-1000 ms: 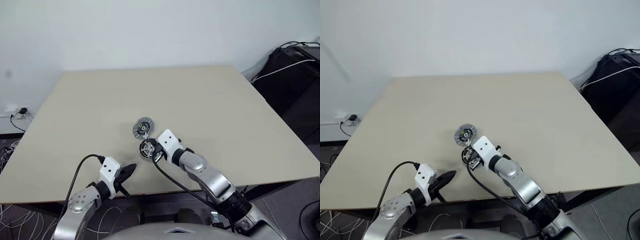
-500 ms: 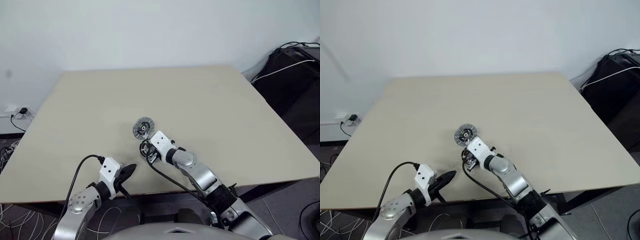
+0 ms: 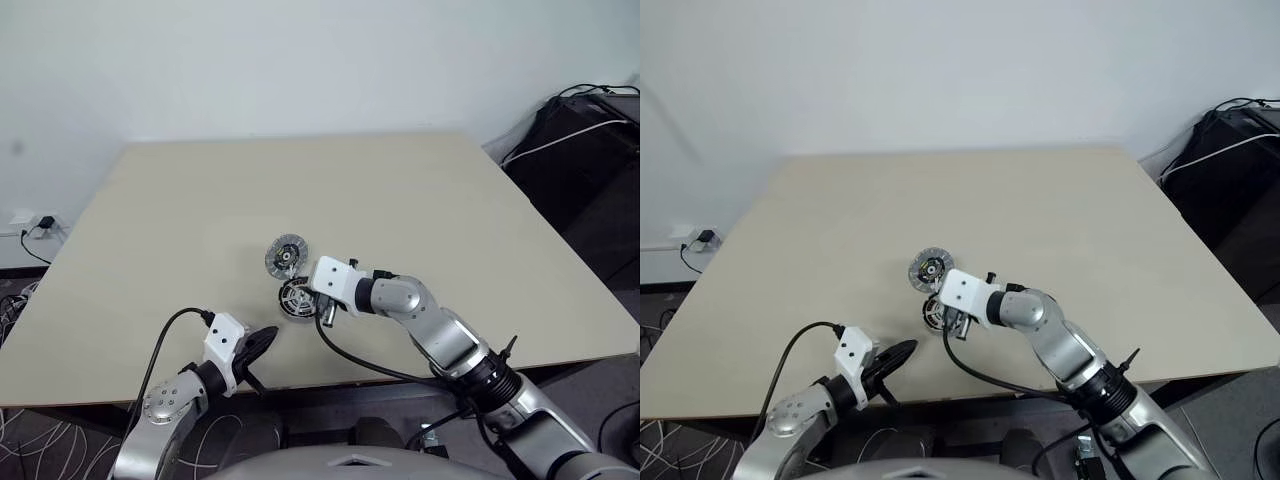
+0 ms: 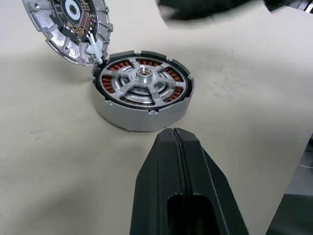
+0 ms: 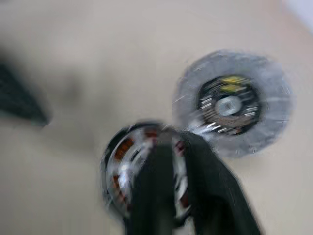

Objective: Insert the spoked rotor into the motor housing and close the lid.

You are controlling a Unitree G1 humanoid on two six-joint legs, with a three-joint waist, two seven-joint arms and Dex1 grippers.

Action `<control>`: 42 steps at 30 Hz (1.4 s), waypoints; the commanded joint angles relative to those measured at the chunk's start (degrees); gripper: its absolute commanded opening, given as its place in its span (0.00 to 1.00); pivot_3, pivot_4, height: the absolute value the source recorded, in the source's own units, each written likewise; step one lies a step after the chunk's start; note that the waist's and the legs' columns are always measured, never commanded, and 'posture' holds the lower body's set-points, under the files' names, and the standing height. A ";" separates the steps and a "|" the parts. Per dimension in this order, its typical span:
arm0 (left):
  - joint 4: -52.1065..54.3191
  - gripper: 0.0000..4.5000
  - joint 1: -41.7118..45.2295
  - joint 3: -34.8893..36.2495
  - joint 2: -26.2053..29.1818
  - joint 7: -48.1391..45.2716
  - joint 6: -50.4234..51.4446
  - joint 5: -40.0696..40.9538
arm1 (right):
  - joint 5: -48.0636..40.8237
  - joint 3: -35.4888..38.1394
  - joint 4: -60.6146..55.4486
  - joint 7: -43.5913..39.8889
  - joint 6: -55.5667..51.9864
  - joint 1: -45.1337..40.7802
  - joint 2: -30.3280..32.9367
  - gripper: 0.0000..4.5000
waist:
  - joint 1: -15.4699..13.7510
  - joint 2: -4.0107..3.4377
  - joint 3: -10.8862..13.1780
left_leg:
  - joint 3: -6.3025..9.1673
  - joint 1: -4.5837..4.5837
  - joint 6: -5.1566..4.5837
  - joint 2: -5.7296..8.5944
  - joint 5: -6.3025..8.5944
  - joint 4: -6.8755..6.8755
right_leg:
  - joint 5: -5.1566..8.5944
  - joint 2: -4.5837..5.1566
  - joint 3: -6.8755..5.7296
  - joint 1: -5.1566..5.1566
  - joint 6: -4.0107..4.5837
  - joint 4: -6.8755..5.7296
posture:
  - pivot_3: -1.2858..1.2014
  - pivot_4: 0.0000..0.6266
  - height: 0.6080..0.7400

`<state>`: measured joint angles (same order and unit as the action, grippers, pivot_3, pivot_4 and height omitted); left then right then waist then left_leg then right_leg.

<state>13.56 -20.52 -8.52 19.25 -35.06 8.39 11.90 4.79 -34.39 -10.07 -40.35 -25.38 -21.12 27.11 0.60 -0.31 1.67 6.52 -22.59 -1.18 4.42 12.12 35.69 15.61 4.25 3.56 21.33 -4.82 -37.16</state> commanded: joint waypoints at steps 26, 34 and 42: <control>3.95 0.00 -1.89 0.08 -0.72 2.69 -0.82 0.48 | 13.20 -8.61 15.71 -19.57 13.00 -11.44 -2.14 0.56 | -0.02 0.03 0.01 | 0.04 0.01 0.01 0.02 0.00 0.05 | -0.17 -0.01 -0.04 -0.02 0.21 -0.03 | 0.52 0.00 1.00; 3.75 0.00 -2.34 0.23 -0.99 2.92 -1.40 0.54 | 14.52 -8.03 19.92 -20.40 14.23 -12.53 -3.10 0.56 | 0.00 0.03 0.01 | 0.05 0.01 0.01 0.02 0.00 0.07 | -0.18 -0.02 -0.05 -0.02 0.22 -0.06 | 0.52 0.00 1.00; 3.25 0.00 -2.36 0.33 -1.14 2.84 -1.86 0.52 | 15.42 -7.50 20.78 -20.52 14.73 -12.47 -2.90 0.10 | -0.01 0.01 -0.02 | 0.06 0.04 0.02 0.02 -0.01 0.10 | -0.17 -0.02 -0.05 -0.05 0.22 -0.11 | 0.52 0.00 1.00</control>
<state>14.66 -23.30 -8.56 18.20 -32.32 7.92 11.91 19.45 -42.89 10.45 -61.08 -10.66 -32.88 24.05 0.60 -0.30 1.65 6.58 -22.54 -1.16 4.43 12.12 35.80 15.44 4.22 3.50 21.27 -4.59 -37.27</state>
